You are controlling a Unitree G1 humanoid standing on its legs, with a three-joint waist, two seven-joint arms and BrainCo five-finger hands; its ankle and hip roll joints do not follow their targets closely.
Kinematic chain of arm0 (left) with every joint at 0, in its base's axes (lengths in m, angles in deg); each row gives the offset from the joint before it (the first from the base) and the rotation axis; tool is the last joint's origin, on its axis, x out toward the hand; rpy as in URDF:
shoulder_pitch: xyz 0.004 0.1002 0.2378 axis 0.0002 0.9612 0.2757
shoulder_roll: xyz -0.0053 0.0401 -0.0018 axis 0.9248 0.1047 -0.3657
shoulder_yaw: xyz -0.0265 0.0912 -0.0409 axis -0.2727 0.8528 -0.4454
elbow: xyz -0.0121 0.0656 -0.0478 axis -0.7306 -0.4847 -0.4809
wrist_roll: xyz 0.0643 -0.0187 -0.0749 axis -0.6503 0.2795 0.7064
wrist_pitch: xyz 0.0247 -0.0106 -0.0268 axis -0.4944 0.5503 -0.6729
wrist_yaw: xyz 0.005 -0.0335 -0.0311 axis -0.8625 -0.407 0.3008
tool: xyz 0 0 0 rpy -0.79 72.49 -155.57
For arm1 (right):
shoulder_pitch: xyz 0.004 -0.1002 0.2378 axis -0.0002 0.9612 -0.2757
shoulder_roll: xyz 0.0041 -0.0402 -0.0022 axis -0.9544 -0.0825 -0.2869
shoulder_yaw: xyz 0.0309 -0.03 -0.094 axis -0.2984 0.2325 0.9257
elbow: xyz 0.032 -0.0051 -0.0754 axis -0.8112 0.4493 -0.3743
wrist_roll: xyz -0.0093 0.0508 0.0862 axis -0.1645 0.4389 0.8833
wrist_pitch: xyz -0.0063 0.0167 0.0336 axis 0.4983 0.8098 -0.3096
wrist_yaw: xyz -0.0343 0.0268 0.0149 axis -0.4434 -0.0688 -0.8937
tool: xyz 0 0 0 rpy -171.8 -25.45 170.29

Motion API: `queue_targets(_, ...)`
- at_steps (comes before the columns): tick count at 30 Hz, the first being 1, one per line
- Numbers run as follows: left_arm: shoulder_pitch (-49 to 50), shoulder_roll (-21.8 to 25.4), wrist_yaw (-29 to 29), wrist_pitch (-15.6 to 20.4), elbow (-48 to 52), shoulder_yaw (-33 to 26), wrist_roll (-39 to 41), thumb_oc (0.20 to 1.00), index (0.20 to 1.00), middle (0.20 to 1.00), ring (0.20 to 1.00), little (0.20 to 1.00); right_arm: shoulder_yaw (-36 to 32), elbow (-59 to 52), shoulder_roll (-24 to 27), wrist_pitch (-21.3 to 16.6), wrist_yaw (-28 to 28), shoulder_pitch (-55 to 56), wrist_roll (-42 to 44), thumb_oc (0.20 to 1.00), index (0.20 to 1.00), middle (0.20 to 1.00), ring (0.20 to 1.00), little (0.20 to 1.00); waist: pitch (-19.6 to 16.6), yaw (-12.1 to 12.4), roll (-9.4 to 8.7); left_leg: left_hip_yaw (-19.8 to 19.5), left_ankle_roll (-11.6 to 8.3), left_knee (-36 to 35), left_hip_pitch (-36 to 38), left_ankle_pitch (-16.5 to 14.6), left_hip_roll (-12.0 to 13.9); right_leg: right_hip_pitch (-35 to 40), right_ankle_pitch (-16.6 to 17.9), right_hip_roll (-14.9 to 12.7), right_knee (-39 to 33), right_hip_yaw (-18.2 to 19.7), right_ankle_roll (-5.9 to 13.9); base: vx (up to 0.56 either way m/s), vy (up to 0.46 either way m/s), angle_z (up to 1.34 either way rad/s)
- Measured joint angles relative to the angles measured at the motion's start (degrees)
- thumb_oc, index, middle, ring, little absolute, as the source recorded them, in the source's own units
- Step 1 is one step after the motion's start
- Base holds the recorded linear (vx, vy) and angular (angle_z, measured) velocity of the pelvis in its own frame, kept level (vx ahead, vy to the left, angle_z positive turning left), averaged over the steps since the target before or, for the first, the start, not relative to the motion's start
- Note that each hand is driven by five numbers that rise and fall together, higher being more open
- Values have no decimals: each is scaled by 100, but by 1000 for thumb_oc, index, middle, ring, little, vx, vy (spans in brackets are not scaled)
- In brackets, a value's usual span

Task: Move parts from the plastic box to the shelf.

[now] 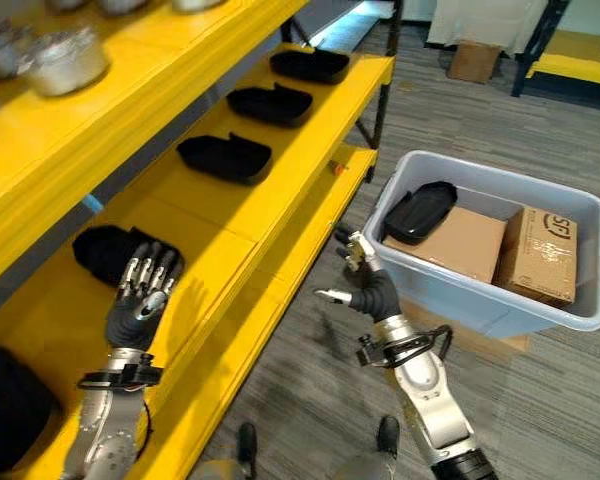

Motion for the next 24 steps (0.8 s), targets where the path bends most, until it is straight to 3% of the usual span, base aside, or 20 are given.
queue_targets(2, 5, -80, 1, -7, 5, 1, 6, 1000, 1000, 1000, 1000, 1000, 12, -61, 16, -4, 6, -19, 0, 1000, 1000, 1000, 1000, 1000, -57, -68, 81, 16, -35, 71, -96, 41, 133, -13, -41, 120, 21, -86, -101, 59, -278, 7)
queue_targets(7, 16, 87, 3, -16, 21, -8, 67, 1000, 1000, 1000, 1000, 1000, 137, 17, -51, 14, 6, -63, 1, 1000, 1000, 1000, 1000, 1000, -60, -38, 76, 56, -117, 28, -170, 177, 268, -25, -111, 271, 28, -204, -216, 19, -175, 9)
queue_targets(11, -67, 324, 41, -15, 24, -46, 69, 1000, 1000, 1000, 1000, 1000, 207, 24, -55, 12, -14, -224, 1, 1000, 1000, 1000, 1000, 1000, -48, -62, 111, 113, -124, 36, -178, 181, 341, -114, -168, 336, 27, -163, -231, 31, -190, -7)
queue_targets(16, -70, 309, 51, -14, 24, -37, 67, 1000, 1000, 1000, 1000, 1000, 209, 23, -36, -3, -44, -266, 2, 1000, 1000, 1000, 1000, 1000, -61, -126, 192, 226, -100, 132, -176, 198, 580, -186, -203, 606, 27, 16, -357, 54, -201, -27)
queue_targets(19, -28, 382, 59, -14, 18, -176, 70, 1000, 1000, 1000, 1000, 1000, 211, 4, -63, -4, -5, -215, 7, 1000, 1000, 1000, 1000, 1000, -17, -52, 3, 11, -104, 1173, -425, 228, 921, -452, -696, 857, 849, 144, -719, 84, -255, -34)
queue_targets(20, 3, 408, 58, -12, -22, -185, 70, 1000, 1000, 1000, 1000, 1000, 203, 9, -107, -21, -5, -200, 9, 1000, 1000, 1000, 1000, 1000, -51, -55, -96, -73, -88, 1282, -457, 437, 952, -398, -738, 921, 846, 159, -762, 122, -325, -22)
queue_targets(22, -40, 445, 63, -13, -113, -204, 73, 1000, 1000, 1000, 1000, 1000, 189, 19, -139, -55, -4, -245, 11, 1000, 1000, 1000, 1000, 1000, -36, -10, -314, -456, -333, 1851, -780, 967, 1016, -633, -1028, 1000, 1345, 187, -1087, 66, -137, -22)
queue_targets(23, 5, 515, 64, -16, -151, -175, 73, 1000, 1000, 1000, 1000, 1000, 190, 13, -223, -69, -18, -225, 14, 1000, 1000, 1000, 1000, 1000, -41, 4, -443, -579, -255, 2188, -972, 1379, 1031, -591, -1068, 1079, 1317, 245, -1179, 82, -22, -30)
queue_targets(24, 24, 562, 72, -22, -167, -136, 73, 1000, 1000, 1000, 1000, 1000, 196, -9, -293, -86, -19, -219, 15, 1000, 1000, 1000, 1000, 1000, -42, 31, -572, -614, -283, 2484, -1078, 1458, 969, -477, -996, 1048, 1117, 279, -1314, 64, 24, -47)
